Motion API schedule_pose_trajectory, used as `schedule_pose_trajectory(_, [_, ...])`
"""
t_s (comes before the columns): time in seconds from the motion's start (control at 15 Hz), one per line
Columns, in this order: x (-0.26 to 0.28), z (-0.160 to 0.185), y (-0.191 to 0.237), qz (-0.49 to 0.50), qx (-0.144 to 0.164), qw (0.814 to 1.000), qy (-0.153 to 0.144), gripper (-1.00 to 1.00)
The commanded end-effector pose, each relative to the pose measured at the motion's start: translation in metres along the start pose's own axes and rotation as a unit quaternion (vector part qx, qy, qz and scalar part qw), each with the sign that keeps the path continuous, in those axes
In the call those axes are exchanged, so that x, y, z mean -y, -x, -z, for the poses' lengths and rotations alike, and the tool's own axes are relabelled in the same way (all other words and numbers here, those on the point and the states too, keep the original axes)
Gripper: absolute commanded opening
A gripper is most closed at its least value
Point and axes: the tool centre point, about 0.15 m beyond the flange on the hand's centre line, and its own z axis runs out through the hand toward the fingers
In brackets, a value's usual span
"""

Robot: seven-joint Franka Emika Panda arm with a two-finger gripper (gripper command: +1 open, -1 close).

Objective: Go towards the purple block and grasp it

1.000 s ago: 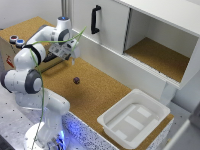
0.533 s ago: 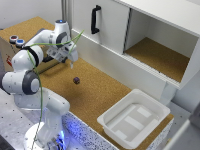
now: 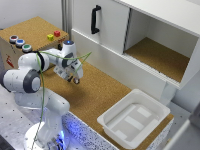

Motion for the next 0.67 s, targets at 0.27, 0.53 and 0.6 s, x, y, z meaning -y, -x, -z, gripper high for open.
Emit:
schedule_pose_trajectory(0.27, [0.014, -0.047, -0.046, 0.036, 0.023, 0.999, 0.019, 1.00])
schedule_pose_trajectory(0.53, [0.017, -0.043, -0.052, 0.041, 0.007, 0.999, 0.027, -1.00])
schedule_pose_trajectory(0.6, [0.018, -0.046, -0.050, 0.042, 0.010, 0.999, 0.025, -1.00])
